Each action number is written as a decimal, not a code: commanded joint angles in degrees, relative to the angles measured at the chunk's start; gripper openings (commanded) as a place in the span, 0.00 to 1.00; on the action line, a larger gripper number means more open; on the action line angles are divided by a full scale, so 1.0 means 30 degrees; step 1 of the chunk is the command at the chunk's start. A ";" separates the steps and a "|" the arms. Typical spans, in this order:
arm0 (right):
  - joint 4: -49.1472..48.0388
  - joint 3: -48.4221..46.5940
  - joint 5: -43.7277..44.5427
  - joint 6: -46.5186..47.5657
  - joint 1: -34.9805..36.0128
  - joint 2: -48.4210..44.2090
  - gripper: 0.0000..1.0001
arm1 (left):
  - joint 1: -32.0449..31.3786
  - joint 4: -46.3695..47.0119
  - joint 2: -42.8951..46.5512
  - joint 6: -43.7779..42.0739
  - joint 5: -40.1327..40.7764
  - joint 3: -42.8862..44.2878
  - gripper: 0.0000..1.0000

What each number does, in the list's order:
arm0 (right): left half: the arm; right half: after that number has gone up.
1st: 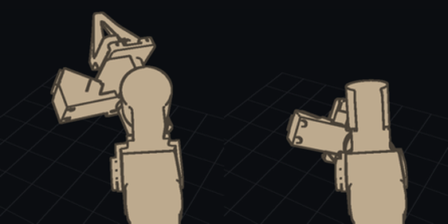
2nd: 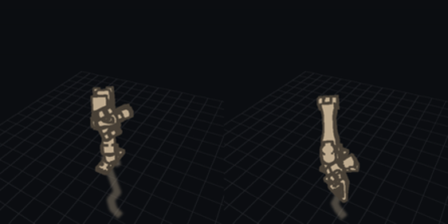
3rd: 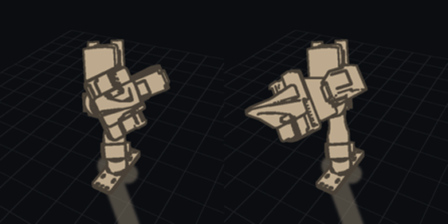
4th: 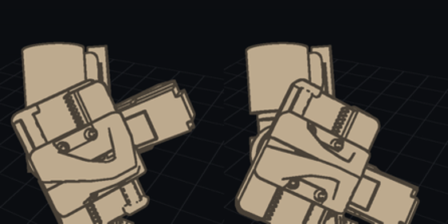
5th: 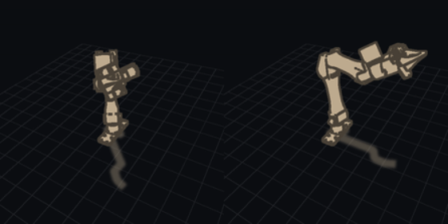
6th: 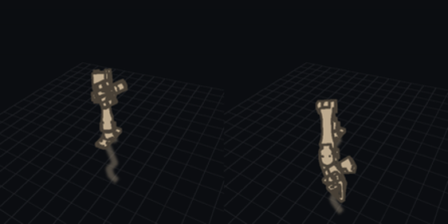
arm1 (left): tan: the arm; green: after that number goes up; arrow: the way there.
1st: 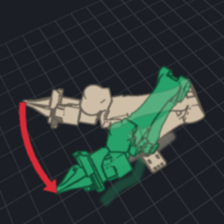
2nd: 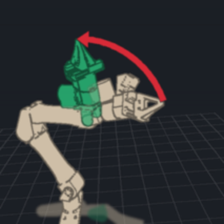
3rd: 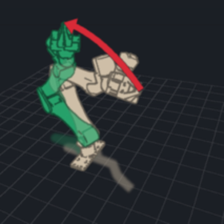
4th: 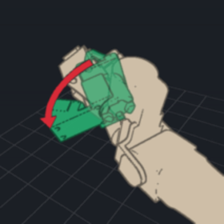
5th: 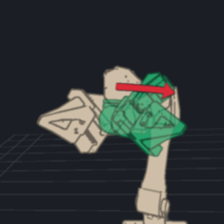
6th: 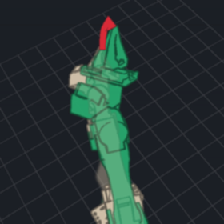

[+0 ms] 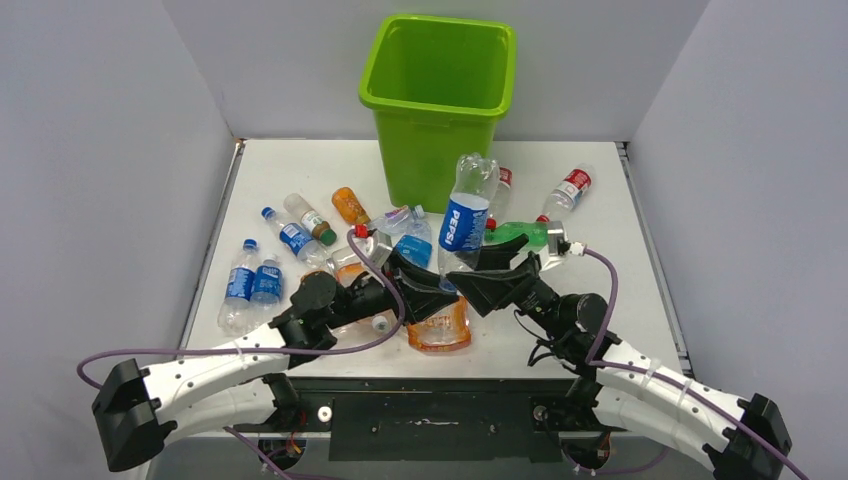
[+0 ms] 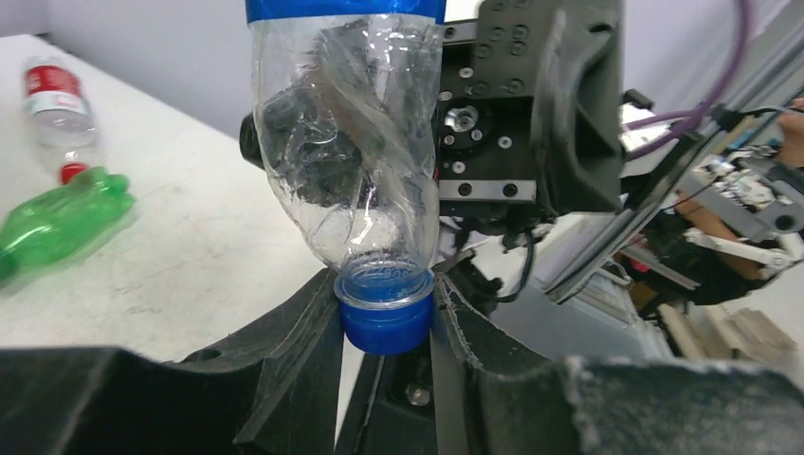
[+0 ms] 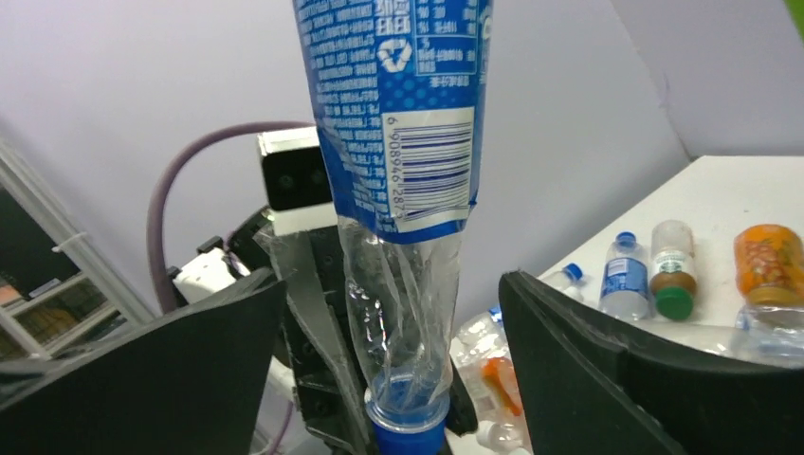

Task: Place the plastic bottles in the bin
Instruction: Place the plastic bottle in the trash bin.

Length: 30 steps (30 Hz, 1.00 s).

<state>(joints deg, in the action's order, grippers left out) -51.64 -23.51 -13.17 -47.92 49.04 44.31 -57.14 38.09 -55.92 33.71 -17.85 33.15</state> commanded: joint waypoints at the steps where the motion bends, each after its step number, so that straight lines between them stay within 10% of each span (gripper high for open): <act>1: 0.4784 -0.1522 -0.0580 0.1392 0.0324 -0.1583 0.97 | -0.0040 -0.4333 0.2394 -0.3594 0.2334 0.1858 0.00; 14: 2.2373 -0.9572 0.3289 0.8168 0.0277 -0.6471 0.90 | -0.0609 -2.0829 0.5185 -2.1809 1.0506 0.7571 0.00; 19: 2.4422 -1.1679 0.3974 0.8410 0.0324 -0.5375 0.90 | -0.2957 -2.0106 0.5226 -2.9808 1.4727 0.5293 0.00; 23: 2.5505 -1.2652 0.3951 0.8433 0.0305 -0.4315 0.90 | -0.5613 -1.3328 0.6058 -3.8844 1.8855 0.1015 0.00; 30: 2.9566 -1.4180 0.2364 1.0128 0.0321 0.0203 0.90 | -0.6342 -1.0102 0.5564 -4.4142 1.7969 0.1445 0.00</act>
<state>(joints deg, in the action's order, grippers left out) 29.26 -65.45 -3.53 -20.93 49.60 38.98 -74.63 -6.11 -39.51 -83.85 33.89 33.12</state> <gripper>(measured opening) 0.898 0.317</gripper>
